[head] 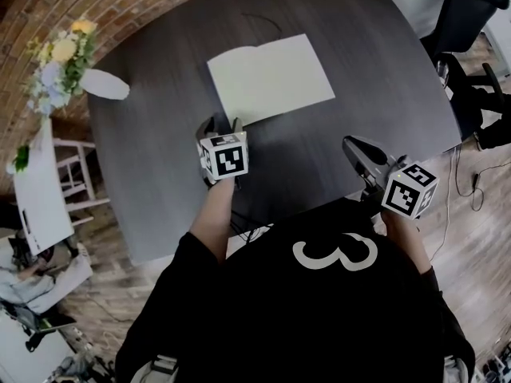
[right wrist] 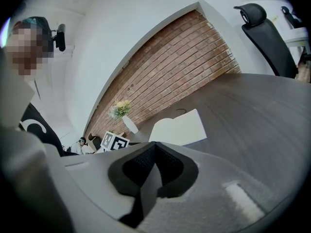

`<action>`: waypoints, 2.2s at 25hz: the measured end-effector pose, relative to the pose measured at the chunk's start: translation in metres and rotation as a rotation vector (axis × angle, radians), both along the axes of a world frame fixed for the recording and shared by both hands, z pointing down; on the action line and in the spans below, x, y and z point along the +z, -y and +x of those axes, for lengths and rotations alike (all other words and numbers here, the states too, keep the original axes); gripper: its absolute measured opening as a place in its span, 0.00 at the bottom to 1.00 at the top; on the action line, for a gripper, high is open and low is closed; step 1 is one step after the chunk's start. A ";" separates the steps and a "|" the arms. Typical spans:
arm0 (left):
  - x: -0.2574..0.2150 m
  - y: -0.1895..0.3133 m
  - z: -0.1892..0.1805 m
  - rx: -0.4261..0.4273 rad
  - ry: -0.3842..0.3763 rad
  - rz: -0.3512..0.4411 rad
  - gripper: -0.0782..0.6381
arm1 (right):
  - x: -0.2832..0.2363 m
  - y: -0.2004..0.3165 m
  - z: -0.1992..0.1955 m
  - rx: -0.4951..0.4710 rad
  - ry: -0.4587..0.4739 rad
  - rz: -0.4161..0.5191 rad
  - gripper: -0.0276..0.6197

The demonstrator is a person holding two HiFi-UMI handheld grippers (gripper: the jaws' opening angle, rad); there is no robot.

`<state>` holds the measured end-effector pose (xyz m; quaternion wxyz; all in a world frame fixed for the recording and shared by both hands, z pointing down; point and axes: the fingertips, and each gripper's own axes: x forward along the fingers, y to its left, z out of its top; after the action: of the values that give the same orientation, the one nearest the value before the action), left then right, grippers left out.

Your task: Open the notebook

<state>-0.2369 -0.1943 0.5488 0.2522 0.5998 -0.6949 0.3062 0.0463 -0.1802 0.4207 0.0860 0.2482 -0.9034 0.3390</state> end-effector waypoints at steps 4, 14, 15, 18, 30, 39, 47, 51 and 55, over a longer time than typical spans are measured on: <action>0.000 -0.001 -0.003 -0.010 -0.031 0.005 0.47 | -0.001 -0.004 0.000 0.004 -0.010 0.004 0.04; -0.025 -0.001 0.000 0.025 -0.035 0.103 0.45 | -0.009 -0.008 0.000 0.013 -0.006 0.031 0.04; -0.031 0.001 0.002 0.033 -0.037 0.127 0.45 | -0.010 -0.009 0.000 0.012 -0.005 0.035 0.04; -0.050 0.003 0.010 0.052 -0.077 0.189 0.45 | -0.017 -0.012 -0.001 0.009 0.002 0.054 0.04; -0.130 -0.025 0.047 0.179 -0.306 0.343 0.44 | -0.073 -0.034 -0.025 -0.065 0.109 0.180 0.05; -0.184 -0.064 0.124 0.499 -0.506 0.403 0.16 | -0.098 -0.049 -0.034 -0.101 0.120 0.253 0.05; -0.217 -0.093 0.173 0.633 -0.711 0.449 0.13 | -0.099 -0.064 -0.048 -0.182 0.098 0.276 0.04; -0.219 -0.100 0.179 0.685 -0.633 0.453 0.13 | -0.101 -0.069 -0.054 -0.192 0.103 0.302 0.04; -0.223 -0.105 0.181 0.702 -0.602 0.457 0.13 | -0.104 -0.073 -0.054 -0.199 0.093 0.318 0.04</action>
<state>-0.0559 -0.0889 0.3262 0.1855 0.8982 -0.3977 0.0265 -0.0075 -0.1076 0.3168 0.0368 0.1521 -0.9687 0.1928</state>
